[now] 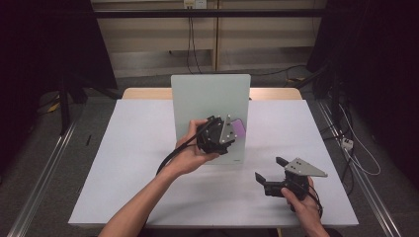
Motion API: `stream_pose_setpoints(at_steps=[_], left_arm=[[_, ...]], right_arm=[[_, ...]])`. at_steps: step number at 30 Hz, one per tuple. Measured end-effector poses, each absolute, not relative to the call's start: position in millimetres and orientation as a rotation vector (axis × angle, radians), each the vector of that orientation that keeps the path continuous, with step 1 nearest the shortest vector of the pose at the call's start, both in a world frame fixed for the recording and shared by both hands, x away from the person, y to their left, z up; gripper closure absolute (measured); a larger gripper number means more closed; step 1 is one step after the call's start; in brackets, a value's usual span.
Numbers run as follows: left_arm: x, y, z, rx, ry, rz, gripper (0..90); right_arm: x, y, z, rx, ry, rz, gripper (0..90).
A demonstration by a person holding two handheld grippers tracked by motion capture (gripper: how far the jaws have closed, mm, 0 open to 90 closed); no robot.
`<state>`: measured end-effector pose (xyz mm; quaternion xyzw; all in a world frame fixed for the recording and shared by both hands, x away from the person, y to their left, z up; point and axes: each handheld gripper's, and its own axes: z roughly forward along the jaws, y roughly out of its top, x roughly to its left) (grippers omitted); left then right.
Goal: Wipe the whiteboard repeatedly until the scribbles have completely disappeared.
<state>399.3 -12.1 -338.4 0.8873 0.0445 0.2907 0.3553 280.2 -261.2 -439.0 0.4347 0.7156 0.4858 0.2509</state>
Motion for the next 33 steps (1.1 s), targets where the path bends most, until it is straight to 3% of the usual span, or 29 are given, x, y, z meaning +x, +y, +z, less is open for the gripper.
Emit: stream_pose_setpoints(at_steps=[9,33], left_arm=[[415.7,10.9,-301.9,2.187,0.207,0.786,40.9],[390.5,-3.4,-367.2,2.332,0.058,0.745,40.6]], right_arm=[[279.9,-261.1,-438.8,1.185,1.944,1.328,6.0],[280.3,-260.9,-438.8,1.184,1.946,1.323,6.0]])
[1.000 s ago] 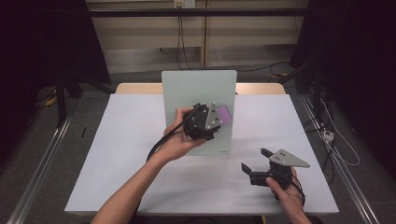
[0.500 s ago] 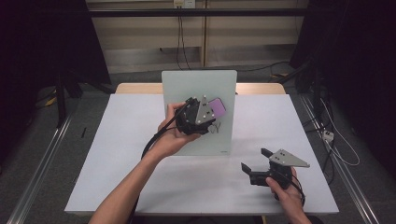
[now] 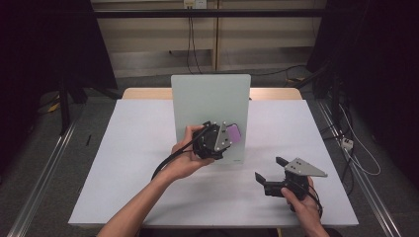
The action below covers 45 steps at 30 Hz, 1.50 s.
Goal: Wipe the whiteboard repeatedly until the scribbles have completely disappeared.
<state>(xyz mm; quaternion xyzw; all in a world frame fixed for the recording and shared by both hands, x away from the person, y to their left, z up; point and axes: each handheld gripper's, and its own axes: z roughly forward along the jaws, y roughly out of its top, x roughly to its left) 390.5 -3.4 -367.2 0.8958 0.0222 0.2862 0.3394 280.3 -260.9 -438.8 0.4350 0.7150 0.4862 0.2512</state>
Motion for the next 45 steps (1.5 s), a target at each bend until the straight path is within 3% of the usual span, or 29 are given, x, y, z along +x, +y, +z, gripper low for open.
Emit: stream_pose_setpoints(at_steps=[10,23,45], left_arm=[[392.4,-2.8,-369.6,2.308,0.109,0.662,40.7],[406.7,3.6,-330.7,2.226,0.181,0.715,40.6],[381.9,-8.5,-392.6,2.404,0.023,0.672,40.6]], right_arm=[[280.2,-261.2,-438.7,1.183,1.945,1.323,6.0],[280.4,-261.3,-438.8,1.184,1.945,1.323,6.0],[280.7,-261.1,-439.1,1.187,1.944,1.323,6.0]])
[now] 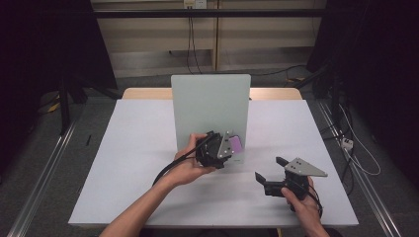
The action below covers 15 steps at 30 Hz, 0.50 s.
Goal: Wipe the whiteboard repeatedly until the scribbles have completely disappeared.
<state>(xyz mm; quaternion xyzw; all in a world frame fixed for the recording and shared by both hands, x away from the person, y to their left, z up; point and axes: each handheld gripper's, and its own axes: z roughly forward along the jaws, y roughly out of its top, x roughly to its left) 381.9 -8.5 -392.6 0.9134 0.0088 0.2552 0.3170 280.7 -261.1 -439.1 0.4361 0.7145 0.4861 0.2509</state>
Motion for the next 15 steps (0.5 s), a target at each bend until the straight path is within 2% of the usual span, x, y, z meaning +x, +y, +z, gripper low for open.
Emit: stream_pose_setpoints(at_steps=[9,13,15], left_arm=[[376.8,-9.7,-407.2,2.468,0.005,0.614,40.7],[384.6,-2.2,-393.3,2.401,0.074,0.59,40.6],[388.5,1.2,-381.2,2.371,0.099,0.618,40.6]], right_arm=[[281.0,-260.6,-439.0,1.181,1.946,1.324,6.0],[280.6,-261.3,-438.8,1.185,1.946,1.326,6.2],[280.8,-261.3,-438.9,1.18,1.947,1.327,6.1]])
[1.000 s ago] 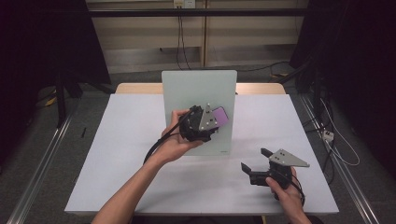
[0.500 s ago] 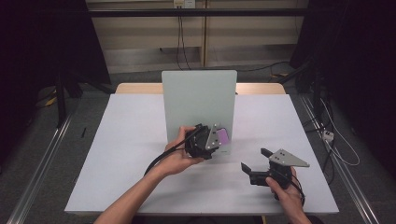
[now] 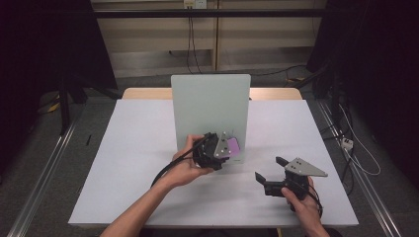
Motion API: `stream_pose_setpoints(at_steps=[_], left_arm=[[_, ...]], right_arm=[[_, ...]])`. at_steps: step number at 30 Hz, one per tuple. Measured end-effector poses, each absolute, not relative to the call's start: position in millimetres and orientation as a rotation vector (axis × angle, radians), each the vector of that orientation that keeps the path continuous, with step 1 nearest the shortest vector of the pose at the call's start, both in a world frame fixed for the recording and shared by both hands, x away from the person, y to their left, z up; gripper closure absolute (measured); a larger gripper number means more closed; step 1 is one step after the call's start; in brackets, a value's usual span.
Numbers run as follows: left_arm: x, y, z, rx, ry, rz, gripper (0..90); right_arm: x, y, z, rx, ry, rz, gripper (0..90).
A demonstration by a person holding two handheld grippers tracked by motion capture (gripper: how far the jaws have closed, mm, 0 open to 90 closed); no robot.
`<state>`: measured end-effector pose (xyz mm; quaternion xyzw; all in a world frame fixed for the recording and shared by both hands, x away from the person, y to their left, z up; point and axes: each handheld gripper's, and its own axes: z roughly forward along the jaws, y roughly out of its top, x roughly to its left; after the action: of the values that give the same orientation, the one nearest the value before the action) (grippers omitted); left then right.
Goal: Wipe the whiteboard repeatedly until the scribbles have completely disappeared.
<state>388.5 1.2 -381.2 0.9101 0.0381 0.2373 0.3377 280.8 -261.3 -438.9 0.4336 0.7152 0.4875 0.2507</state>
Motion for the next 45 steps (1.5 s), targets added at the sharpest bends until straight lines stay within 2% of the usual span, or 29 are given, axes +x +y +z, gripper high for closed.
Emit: stream_pose_setpoints(at_steps=[4,8,19,29,33,40,45], left_arm=[[397.5,9.7,-350.7,2.293,0.173,0.683,40.6],[407.8,18.8,-329.9,2.238,0.233,0.677,40.6],[394.6,-7.2,-355.4,2.337,0.161,0.696,40.6],[379.7,-17.8,-398.3,2.473,0.067,0.607,40.6],[385.2,-16.6,-393.1,2.462,0.093,0.548,40.6],[389.4,-20.0,-368.6,2.374,0.162,0.628,40.6],[399.8,-7.2,-347.6,2.296,0.216,0.642,40.6]], right_arm=[[280.9,-260.8,-438.9,1.175,1.949,1.326,6.1],[280.8,-260.9,-438.9,1.175,1.949,1.326,6.1],[281.2,-260.5,-438.9,1.181,1.946,1.327,6.0],[281.4,-260.5,-439.0,1.178,1.948,1.327,6.0],[281.6,-260.3,-439.0,1.181,1.947,1.325,6.0],[282.2,-260.6,-439.2,1.179,1.95,1.324,6.0],[281.6,-260.9,-439.0,1.179,1.95,1.328,6.0]])
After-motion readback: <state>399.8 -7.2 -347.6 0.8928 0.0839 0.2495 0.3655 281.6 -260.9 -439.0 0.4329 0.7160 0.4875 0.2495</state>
